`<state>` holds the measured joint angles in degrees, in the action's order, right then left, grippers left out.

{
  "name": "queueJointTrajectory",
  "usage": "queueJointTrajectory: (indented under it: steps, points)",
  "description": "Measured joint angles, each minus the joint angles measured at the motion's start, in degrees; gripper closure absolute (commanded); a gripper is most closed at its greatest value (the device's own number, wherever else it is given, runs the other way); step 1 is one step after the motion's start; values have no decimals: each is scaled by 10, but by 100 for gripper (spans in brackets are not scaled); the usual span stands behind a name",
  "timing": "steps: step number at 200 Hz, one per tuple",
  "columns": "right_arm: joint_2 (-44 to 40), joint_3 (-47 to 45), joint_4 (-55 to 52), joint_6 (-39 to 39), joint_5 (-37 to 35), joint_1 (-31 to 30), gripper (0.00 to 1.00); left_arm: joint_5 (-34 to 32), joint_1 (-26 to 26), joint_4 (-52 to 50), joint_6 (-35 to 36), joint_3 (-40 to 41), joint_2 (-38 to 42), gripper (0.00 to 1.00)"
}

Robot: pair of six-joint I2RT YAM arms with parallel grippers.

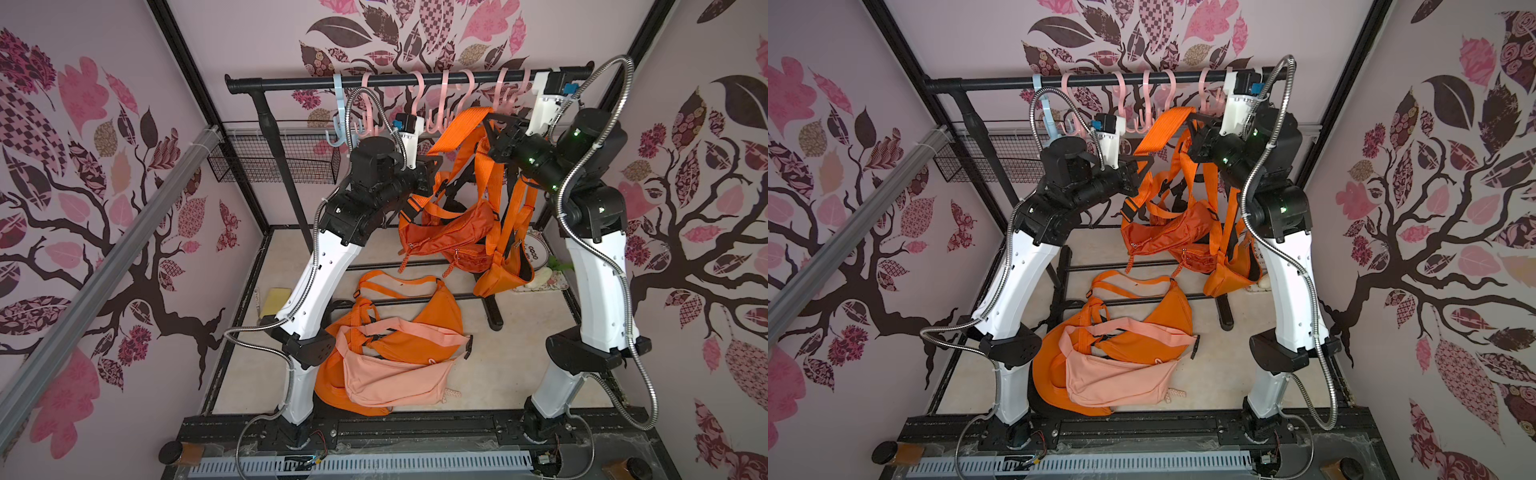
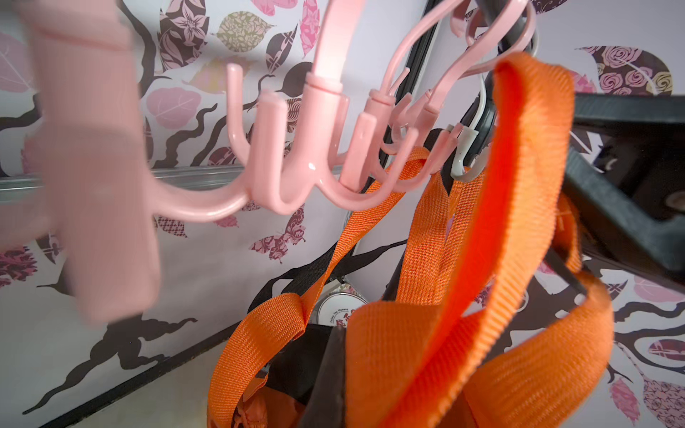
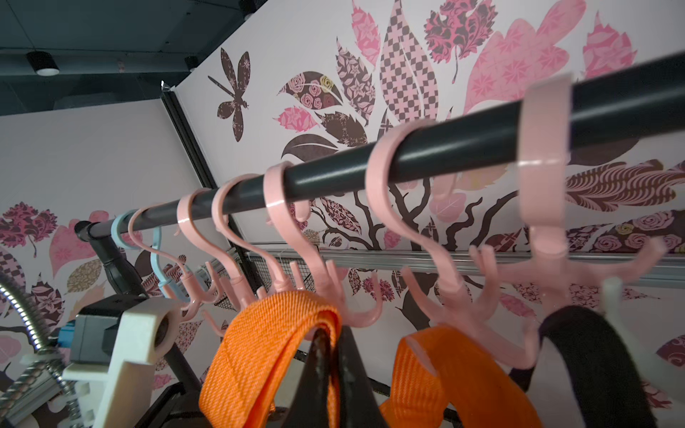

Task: Hang the bag on a hook
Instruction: Hang the bag on the hook.

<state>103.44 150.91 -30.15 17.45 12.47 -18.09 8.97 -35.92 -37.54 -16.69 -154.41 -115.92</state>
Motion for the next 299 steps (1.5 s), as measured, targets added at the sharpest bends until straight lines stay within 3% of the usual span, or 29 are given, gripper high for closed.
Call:
queueJointTrajectory:
  steps: [68, 146, 214, 299]
  points:
    - [46, 25, 36, 47, 103, 20, 100, 19, 8, 10, -26, -2, -32, 100]
    - [56, -1, 21, 51, 109, 24, 100, 40, 13, 9, -32, -2, -38, 100]
    - [44, -78, 39, 55, 80, 23, 100, 53, 13, 10, -26, 11, -38, 100]
    - [-72, -235, 92, 63, -21, 17, 100, 70, 13, 20, -5, 23, -31, 100]
